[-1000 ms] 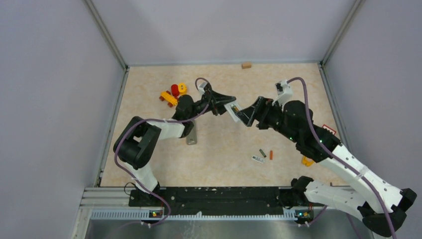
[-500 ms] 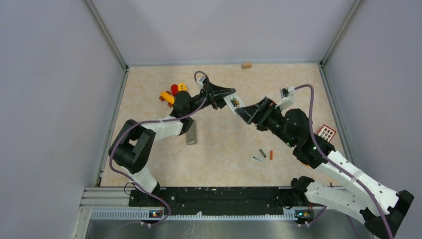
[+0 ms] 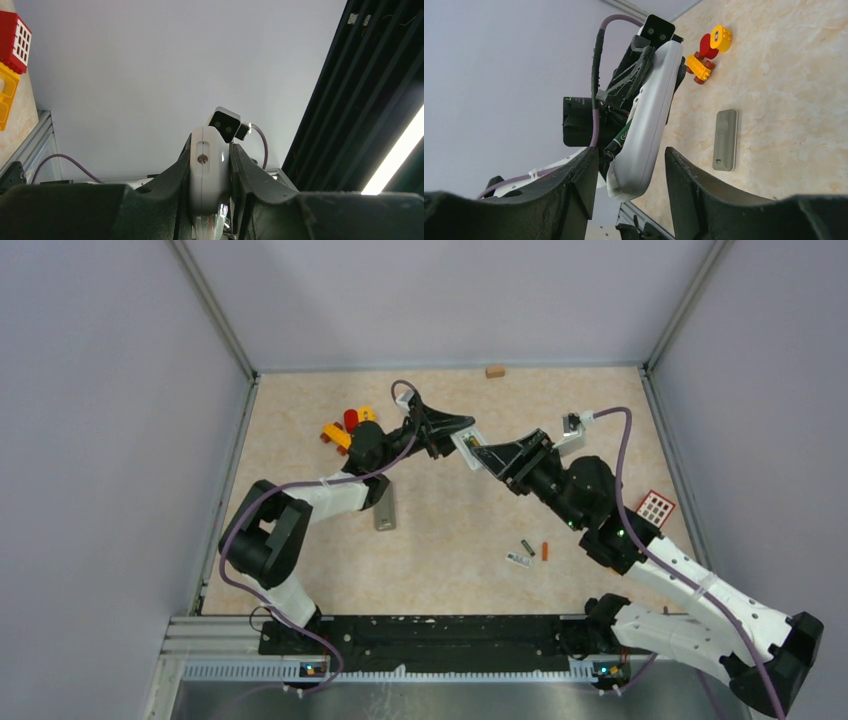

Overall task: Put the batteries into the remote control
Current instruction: Load the battery into the remote control.

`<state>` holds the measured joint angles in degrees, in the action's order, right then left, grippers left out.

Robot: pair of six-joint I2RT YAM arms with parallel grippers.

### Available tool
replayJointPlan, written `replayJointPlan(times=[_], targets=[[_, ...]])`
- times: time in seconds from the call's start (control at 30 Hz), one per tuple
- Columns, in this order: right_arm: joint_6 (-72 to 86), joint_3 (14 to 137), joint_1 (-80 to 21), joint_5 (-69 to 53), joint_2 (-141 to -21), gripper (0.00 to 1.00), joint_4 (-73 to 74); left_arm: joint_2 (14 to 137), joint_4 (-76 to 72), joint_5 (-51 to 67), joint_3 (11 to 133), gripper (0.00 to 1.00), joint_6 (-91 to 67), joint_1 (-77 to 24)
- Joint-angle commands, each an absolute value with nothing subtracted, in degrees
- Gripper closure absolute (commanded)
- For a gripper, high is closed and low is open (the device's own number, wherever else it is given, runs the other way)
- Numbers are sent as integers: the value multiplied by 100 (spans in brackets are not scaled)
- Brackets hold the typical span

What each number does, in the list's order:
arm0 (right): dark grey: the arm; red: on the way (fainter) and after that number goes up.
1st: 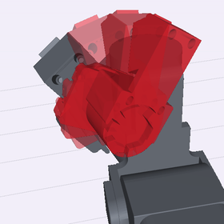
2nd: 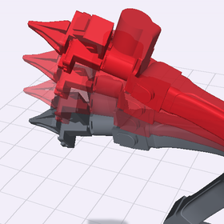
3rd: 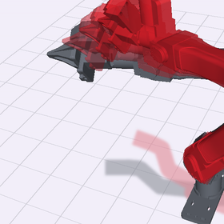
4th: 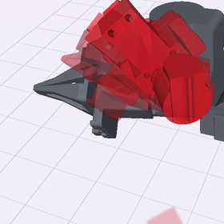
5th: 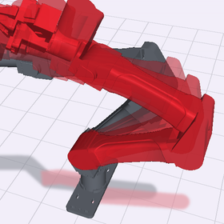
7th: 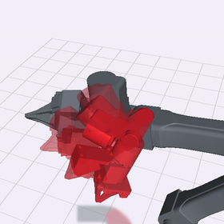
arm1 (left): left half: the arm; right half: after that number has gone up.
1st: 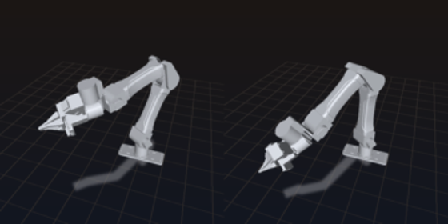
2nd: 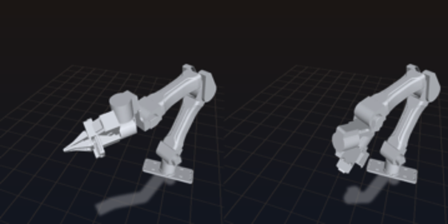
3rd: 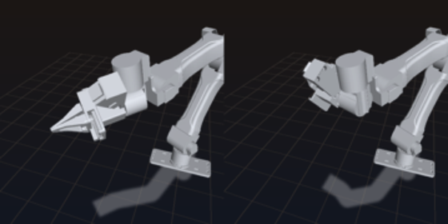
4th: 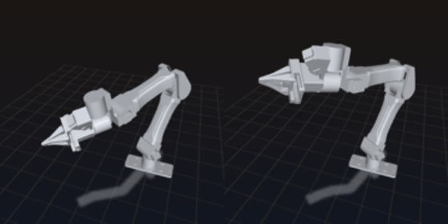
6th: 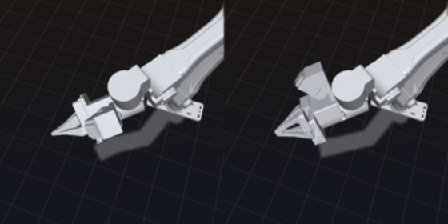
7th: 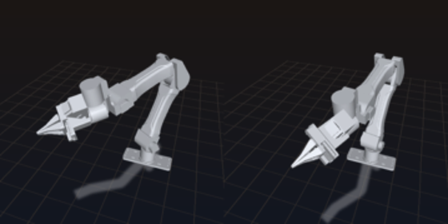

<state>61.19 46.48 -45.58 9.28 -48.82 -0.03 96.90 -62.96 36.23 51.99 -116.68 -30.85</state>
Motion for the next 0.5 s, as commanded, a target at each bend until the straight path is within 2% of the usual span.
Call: replayJointPlan(times=[0.0,0.23,0.47], targets=[[6315,4645,-4562,1097,-4915,50,-199,9491,-6749,3687,5466,100,-11552,-3111],[6494,4721,-4557,1167,-5092,67,169,9485,-6778,3748,5517,100,-11482,-3123],[6586,4956,-4546,1248,-5397,73,898,9295,-6458,3856,5614,100,-10985,-3144]])
